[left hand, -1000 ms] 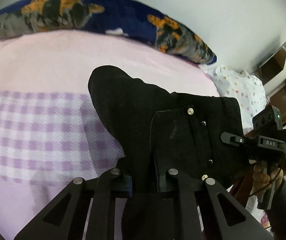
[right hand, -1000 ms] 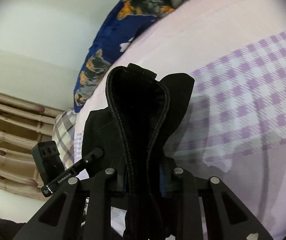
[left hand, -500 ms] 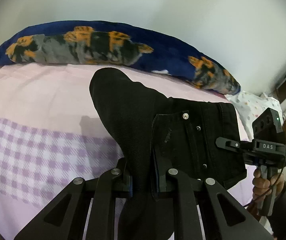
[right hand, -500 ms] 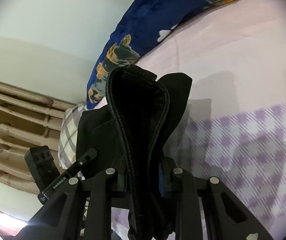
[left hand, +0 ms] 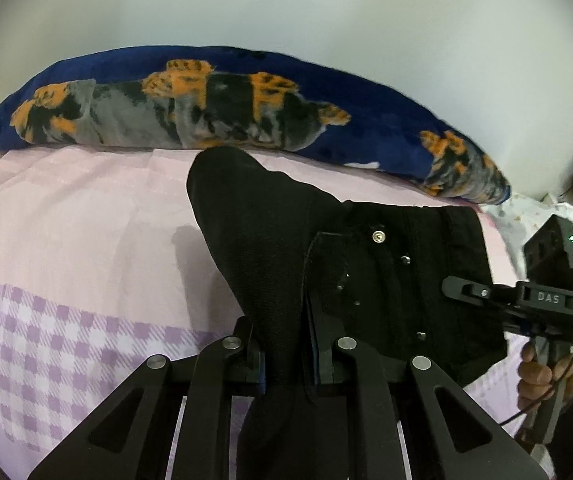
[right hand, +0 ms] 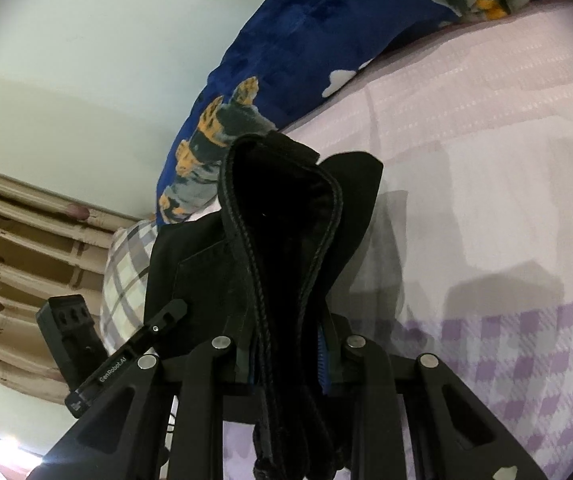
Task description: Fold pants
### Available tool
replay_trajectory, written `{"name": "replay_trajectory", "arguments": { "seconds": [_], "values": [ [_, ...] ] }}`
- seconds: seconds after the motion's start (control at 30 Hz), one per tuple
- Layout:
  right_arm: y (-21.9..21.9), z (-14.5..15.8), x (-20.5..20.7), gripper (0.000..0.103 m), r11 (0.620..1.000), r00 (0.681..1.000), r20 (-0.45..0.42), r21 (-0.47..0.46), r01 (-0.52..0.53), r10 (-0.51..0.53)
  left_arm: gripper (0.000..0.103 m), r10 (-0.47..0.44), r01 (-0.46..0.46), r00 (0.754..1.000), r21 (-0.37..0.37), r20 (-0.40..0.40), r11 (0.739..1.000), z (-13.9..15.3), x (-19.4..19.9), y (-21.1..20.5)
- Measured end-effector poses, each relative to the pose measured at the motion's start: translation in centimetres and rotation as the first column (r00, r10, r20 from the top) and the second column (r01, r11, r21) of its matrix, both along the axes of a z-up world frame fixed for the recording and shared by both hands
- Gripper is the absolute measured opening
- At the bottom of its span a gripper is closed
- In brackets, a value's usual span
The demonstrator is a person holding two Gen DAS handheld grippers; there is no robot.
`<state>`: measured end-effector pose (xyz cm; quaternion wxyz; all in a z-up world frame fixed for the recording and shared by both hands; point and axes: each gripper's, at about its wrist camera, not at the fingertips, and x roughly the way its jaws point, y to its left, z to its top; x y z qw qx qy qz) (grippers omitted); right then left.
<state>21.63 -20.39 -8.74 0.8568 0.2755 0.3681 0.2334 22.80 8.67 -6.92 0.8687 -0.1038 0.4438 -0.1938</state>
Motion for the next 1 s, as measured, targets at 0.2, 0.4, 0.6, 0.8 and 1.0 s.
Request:
{"name": "replay_trajectory", "arguments": {
  "seconds": [0.2,0.4,0.6,0.8,1.0],
  "values": [
    [1.0,-1.6,0.1,0.035,0.965,0.994,0.064,-0.243,0.098,-0.085,0.044,0.057,-0.055,0.998,0.147,-0.012,0.988,-4.5,0.9,-0.3],
    [0.9,-2.4,0.1,0.045,0.945,0.990,0.075,-0.298,0.137,-0.120,0.055,0.078,-0.081,0.997,0.173,0.024,0.982,-5.9,0.7,-0.4],
    [1.3,-2.2,-0.2,0.051,0.923,0.985,0.077,-0.345,0.171,-0.154,0.061,0.100,-0.107,0.994,0.201,0.044,0.974,-6.1,0.4,-0.5],
    [1.2,-2.7,-3.0,0.053,0.914,0.983,0.074,-0.362,0.184,-0.168,0.062,0.112,-0.120,0.992,0.209,0.049,0.970,-6.1,-2.1,-0.3],
    [0.7,-2.8,-7.5,0.056,0.911,0.968,0.117,-0.332,0.247,-0.220,0.063,0.160,-0.169,0.985,0.232,0.056,0.958,-5.9,-6.2,-0.3]
  ]
}}
